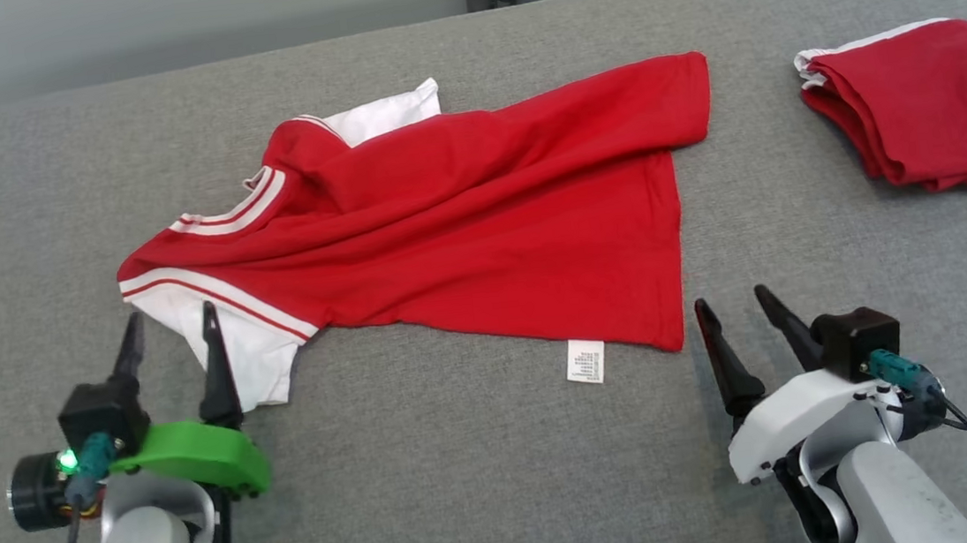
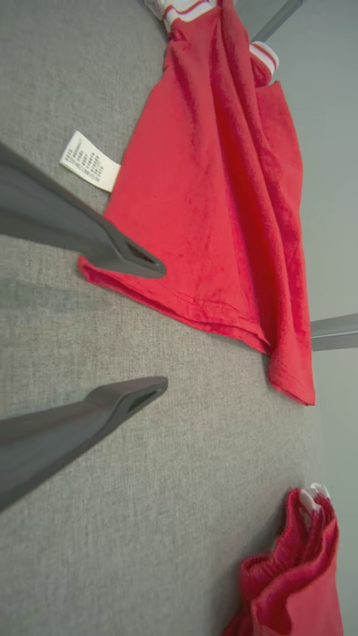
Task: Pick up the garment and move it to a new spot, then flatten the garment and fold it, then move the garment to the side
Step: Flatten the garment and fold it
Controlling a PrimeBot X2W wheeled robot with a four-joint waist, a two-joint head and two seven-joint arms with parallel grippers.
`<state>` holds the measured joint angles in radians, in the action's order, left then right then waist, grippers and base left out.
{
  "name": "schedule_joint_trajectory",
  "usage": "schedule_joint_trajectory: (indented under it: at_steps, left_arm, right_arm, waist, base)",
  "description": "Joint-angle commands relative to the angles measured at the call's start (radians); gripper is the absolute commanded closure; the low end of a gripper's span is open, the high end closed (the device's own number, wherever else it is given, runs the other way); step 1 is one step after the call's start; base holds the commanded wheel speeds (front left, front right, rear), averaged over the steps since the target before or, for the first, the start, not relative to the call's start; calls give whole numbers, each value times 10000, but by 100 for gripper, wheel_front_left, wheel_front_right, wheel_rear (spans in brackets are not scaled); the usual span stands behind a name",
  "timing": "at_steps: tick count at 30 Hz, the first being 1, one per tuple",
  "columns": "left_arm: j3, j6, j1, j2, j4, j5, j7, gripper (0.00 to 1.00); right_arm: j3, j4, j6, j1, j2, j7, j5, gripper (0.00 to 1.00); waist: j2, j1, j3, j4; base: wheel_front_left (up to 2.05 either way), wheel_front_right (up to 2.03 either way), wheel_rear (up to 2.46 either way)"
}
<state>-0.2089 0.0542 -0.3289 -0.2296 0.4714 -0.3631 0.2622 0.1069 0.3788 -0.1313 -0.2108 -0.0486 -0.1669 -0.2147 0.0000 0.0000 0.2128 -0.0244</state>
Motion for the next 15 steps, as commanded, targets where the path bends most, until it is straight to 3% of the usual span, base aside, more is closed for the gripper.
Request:
schedule_joint_trajectory:
  at_steps: [1,11,12,13,14,15]
  left_arm:
    - [-21,2,317,141,-271,126,30,0]
    - [-75,-125,1822,1044,-1925,490,31,0]
    - [-38,-118,1924,1085,-2010,506,31,0]
    - [6,-114,2033,1120,-2086,503,32,0]
    - [65,-110,2126,1144,-2155,503,30,0]
    - [122,-115,2192,1162,-2222,503,32,0]
  right_arm:
    - [106,255,9,-190,-34,49,-90,0]
    - [144,2862,8,-1040,-32,154,-34,0]
    - [147,3089,6,-1099,-27,133,-59,15]
    - [146,3287,4,-1171,-26,92,-87,51]
    - [146,3483,4,-1242,-15,31,-80,75]
    - [156,3648,4,-1312,-8,-10,-82,89]
  waist:
    - [0,0,-187,473]
    - [0,0,-361,1597]
    - [0,0,-369,1651]
    - [0,0,-377,1681]
    - [0,0,-387,1700]
    - [0,0,-391,1705]
  base:
    - [0,0,0]
    - [0,0,0]
    - [0,0,0]
    - [0,0,0]
    - [0,0,0]
    - [0,0,0]
